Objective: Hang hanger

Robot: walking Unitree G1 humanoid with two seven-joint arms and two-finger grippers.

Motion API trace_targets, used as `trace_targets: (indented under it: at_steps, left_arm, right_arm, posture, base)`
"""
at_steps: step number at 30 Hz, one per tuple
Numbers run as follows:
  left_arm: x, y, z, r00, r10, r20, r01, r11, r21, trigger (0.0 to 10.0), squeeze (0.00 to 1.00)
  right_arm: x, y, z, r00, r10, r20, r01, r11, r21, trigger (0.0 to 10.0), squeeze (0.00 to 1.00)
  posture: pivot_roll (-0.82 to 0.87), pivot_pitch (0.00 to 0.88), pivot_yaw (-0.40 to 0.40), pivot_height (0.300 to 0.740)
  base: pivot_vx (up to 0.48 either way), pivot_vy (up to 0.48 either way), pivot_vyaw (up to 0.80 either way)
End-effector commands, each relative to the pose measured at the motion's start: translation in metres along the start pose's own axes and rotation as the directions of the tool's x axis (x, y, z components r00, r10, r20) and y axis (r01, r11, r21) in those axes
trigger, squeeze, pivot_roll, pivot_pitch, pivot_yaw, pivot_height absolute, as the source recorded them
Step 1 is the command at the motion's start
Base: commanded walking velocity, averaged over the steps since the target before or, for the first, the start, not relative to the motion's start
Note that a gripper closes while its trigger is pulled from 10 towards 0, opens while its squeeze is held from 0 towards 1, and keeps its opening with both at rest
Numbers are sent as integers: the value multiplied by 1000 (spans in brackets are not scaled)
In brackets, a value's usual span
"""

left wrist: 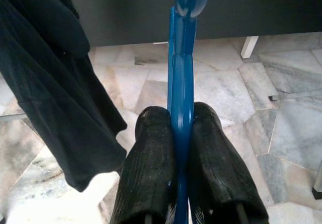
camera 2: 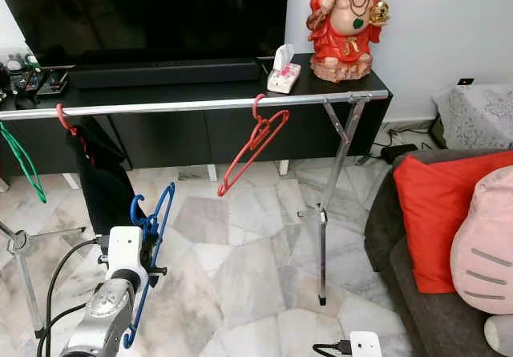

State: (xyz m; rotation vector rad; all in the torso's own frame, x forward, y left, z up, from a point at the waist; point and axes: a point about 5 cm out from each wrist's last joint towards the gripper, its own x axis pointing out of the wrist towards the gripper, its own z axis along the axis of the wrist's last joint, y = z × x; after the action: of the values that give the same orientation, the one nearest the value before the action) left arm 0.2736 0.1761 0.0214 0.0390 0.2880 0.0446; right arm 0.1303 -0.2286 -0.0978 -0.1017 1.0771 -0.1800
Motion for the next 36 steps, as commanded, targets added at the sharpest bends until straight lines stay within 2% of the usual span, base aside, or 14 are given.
trace_targets:
  at_steps: [1, 36]
  left_arm:
    - [3, 5, 11, 999, 9, 53, -9, 1000, 12, 10000, 0]
    - [1, 6, 19, 992, 47, 116, -48, 999, 12, 10000, 0]
  right_arm:
    - [0, 2, 4, 1000, 1, 19, -1, 1000, 3, 10000, 0]
    - [0, 4, 3, 1000, 10, 18, -10, 1000, -14, 10000, 0]
  posture:
    - [-198, 0, 6, 740]
    - [-195, 0, 3, 740]
  base:
    - [274, 0, 0]
    - [297, 0, 0]
